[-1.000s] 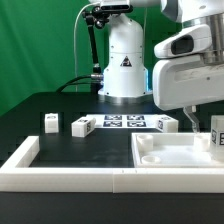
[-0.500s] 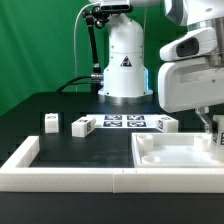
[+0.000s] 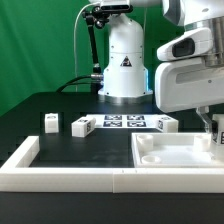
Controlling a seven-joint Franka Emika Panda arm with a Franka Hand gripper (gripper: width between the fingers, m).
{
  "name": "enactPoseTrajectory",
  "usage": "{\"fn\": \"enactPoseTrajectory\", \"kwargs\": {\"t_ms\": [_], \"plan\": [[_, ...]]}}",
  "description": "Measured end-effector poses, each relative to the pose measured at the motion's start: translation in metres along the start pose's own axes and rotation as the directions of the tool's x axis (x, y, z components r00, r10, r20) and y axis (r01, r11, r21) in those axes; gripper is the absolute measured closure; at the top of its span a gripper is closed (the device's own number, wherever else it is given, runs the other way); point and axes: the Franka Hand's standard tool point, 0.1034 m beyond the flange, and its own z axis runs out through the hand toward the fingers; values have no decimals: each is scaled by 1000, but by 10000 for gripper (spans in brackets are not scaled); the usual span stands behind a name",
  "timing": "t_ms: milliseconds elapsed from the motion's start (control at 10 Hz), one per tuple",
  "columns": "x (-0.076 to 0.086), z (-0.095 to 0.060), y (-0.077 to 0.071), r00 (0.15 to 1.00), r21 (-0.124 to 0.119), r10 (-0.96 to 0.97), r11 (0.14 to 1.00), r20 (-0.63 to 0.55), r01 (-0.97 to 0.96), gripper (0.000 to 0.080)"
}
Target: Assemble one leg
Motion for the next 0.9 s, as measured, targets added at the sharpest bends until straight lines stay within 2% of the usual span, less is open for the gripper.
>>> {"fn": "enactPoseTrajectory", "kwargs": {"t_ms": [100, 300, 400, 600, 900], "plan": [[0, 0, 1, 1000, 0, 25, 1000, 0, -25, 490], [-2, 2, 2, 961, 9, 275, 961, -13, -275, 496], [-2, 2, 3, 940, 10, 342, 940, -14, -341, 496], [-2, 2, 4, 841, 21, 541, 841, -7, -541, 496], [-3, 4, 2, 657, 16, 754, 657, -5, -754, 496]]}}
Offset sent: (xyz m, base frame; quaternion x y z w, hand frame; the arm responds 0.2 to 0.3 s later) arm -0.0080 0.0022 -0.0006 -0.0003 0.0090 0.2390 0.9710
